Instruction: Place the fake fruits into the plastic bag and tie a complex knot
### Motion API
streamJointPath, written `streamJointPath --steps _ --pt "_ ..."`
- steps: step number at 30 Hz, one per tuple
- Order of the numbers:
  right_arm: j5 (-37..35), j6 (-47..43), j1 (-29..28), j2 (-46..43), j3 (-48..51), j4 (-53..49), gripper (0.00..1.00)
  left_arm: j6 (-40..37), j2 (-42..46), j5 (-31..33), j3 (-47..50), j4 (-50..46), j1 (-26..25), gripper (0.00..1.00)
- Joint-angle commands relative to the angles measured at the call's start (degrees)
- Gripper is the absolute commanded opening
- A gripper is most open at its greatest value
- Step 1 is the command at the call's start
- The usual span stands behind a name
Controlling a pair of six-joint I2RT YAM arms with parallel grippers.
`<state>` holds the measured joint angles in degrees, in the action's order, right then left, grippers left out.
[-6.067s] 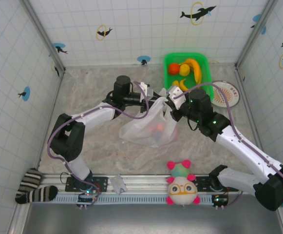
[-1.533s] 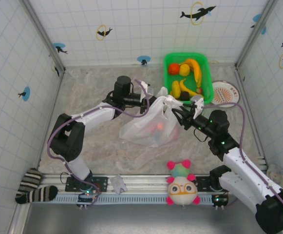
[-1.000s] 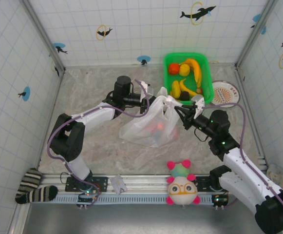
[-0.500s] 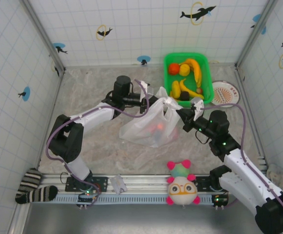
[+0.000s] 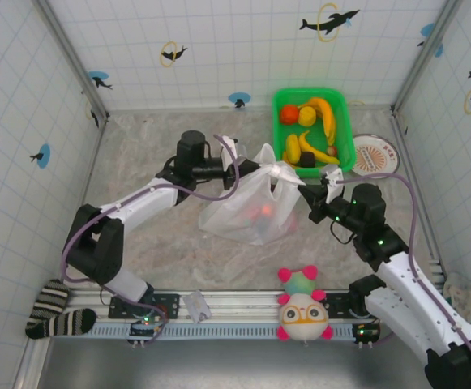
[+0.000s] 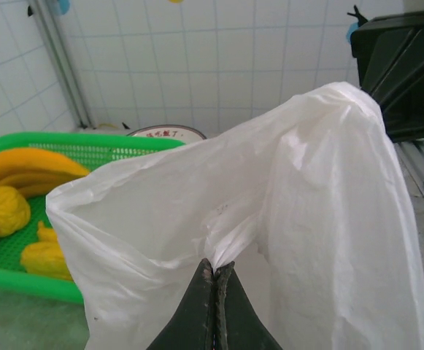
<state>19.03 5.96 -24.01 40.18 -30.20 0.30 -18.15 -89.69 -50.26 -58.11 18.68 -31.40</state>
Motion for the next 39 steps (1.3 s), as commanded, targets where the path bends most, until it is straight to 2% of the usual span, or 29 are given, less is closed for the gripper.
streamJointPath --steps 1,7,12,16,21,31,36,39 --pt "-0.94 0.67 0.63 -1.34 -3.24 -4.7 0.0 0.64 2.65 7.01 2.01 0.55 0.99 0.0" --pt "0.41 2.27 0.94 -1.28 -5.63 -10.82 0.0 4.01 5.75 16.11 5.5 4.8 1.49 0.0" --pt "3.82 4.39 1.75 -1.36 -7.27 -14.39 0.0 5.48 8.57 20.13 7.86 6.55 2.23 0.0" --pt "2.02 4.31 2.04 -0.92 -8.56 -18.06 0.0 6.19 11.11 24.55 9.24 6.14 2.31 0.0" --pt "1.36 5.64 2.39 -0.22 -8.3 -16.19 0.0 6.92 14.27 28.73 11.87 5.34 2.43 0.0" --pt "-6.11 6.44 3.69 1.59 -10.51 -17.81 0.0 12.9 23.23 42.54 19.35 2.84 2.48 0.0" --pt "-7.51 6.71 3.79 3.76 -9.08 -18.46 0.0 14.5 25.92 43.29 23.5 3.89 2.48 0.0" --pt "-11.6 6.62 3.79 5.06 -8.57 -19.79 0.0 15.01 27.49 44.36 24.38 1.9 2.48 0.0"
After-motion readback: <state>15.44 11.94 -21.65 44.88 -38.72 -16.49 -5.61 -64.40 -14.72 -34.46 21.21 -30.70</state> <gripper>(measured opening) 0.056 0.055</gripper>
